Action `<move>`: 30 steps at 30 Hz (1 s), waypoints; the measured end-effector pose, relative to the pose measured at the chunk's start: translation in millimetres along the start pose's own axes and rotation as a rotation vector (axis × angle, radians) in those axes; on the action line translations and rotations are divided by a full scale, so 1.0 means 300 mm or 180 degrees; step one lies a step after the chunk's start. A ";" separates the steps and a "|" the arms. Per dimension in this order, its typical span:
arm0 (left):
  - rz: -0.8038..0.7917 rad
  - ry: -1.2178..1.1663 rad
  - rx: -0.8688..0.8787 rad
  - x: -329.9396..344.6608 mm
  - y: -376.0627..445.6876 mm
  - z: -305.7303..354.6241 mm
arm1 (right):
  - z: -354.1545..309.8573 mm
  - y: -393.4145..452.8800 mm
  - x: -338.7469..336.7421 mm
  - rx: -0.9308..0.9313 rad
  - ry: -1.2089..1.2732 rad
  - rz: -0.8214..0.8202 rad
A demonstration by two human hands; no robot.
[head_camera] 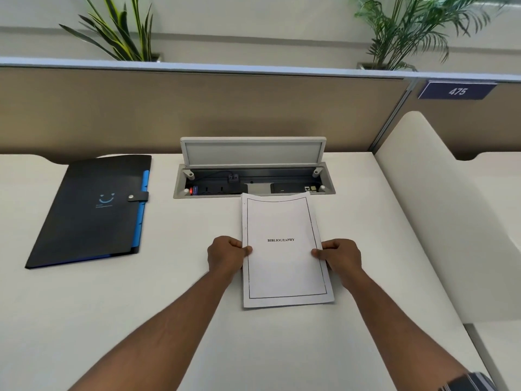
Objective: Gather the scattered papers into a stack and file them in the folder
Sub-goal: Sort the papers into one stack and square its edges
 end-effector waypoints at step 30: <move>-0.0561 -0.0155 0.0081 -0.006 -0.014 0.062 | -0.138 -0.055 0.036 -0.0481 -0.0541 -0.0077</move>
Point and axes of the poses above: each hand's wrist, its own y-axis towards the middle knuckle, its own x-axis out of the palm, z = x × y, the point moved 2 cm from there along y, towards the middle knuckle, and after that the axes turned 14 degrees about -z, right-handed, at the moved point
